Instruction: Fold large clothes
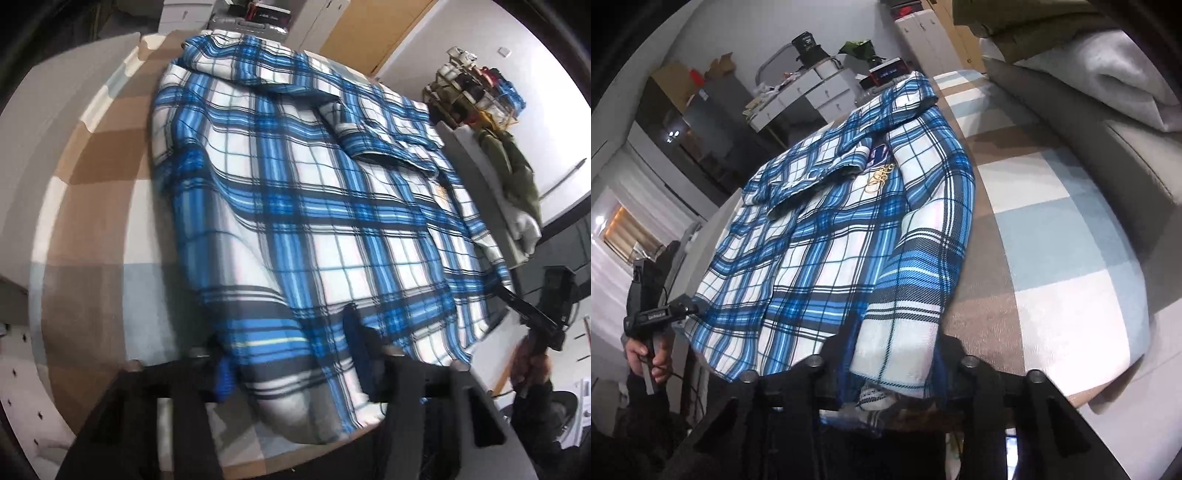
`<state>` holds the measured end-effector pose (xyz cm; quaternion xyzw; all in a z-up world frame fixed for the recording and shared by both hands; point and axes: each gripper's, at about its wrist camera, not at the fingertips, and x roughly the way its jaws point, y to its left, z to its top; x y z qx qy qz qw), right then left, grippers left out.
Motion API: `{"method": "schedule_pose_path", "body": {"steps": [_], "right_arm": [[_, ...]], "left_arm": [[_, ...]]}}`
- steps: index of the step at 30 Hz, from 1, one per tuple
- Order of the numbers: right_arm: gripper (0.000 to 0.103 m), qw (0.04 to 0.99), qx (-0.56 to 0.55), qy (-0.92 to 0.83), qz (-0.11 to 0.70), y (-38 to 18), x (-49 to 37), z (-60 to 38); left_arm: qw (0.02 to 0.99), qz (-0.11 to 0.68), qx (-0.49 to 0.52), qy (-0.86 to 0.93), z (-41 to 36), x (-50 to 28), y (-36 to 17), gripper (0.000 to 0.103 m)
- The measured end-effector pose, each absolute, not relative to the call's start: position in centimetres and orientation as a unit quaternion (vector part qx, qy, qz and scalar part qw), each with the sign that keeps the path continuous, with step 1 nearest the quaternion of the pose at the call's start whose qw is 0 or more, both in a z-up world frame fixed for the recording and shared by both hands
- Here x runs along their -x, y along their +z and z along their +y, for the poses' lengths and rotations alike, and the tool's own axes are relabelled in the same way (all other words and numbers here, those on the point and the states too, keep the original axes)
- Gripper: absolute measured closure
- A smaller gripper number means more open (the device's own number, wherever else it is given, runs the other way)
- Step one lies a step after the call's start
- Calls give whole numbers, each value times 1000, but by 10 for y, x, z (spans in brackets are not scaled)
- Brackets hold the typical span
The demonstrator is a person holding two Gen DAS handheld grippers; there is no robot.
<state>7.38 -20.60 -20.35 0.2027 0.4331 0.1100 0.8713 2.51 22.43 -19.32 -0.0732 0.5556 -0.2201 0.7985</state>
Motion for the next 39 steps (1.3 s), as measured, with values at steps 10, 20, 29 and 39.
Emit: {"method": "schedule_pose_path", "body": {"steps": [10,20,29,39], "right_arm": [[96,873,-197,107,434,-181,-64,-237],[94,866,-267,153,395,-124,-60,-248],[91,869,-258,55,418,-110,-251,-254],[31,886,-220,56,406,-118,-309,-261]], "left_arm": [[812,552,48,-181,232,-5,-182,99],[808,524,96,-252,248,-5,-128,99],[764,588,198,-176,280,-191,-137,74],[830,537,95,-121,296,-195,-114,22]]}}
